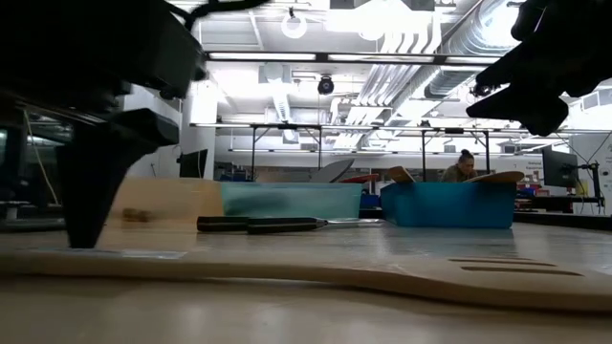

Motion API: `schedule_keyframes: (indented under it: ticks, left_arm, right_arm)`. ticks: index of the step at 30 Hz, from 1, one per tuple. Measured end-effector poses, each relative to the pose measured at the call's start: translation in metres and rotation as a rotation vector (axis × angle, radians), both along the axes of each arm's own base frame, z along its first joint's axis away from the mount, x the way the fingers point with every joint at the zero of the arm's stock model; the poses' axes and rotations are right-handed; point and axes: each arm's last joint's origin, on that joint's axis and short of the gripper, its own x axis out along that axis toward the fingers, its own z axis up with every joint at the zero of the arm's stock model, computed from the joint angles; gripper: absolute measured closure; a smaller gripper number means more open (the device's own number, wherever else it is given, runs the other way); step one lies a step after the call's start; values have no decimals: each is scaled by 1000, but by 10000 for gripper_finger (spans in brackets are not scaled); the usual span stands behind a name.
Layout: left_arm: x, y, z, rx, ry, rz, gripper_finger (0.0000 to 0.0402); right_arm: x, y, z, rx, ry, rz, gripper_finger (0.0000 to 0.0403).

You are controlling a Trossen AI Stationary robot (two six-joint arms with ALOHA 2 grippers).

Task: Pick & Place Kitchen Items
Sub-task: Put the brown serving spoon the blue bin

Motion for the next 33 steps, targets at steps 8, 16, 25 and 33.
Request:
schedule_keyframes:
  ticks: [8,16,25,33]
  left_arm:
    - [2,14,0,89,17,2,133]
    - [-4,24,-15,79,46,-4,145]
    - [-11,27,-29,50,51,-1,222]
    - [-11,27,-29,45,53,2,291]
  right_arm:
    - [0,0,0,0,0,0,160]
    - [0,0,0,1,0,0,160]
    - [0,0,0,1,0,0,160]
    - [0,0,0,2,0,0,160]
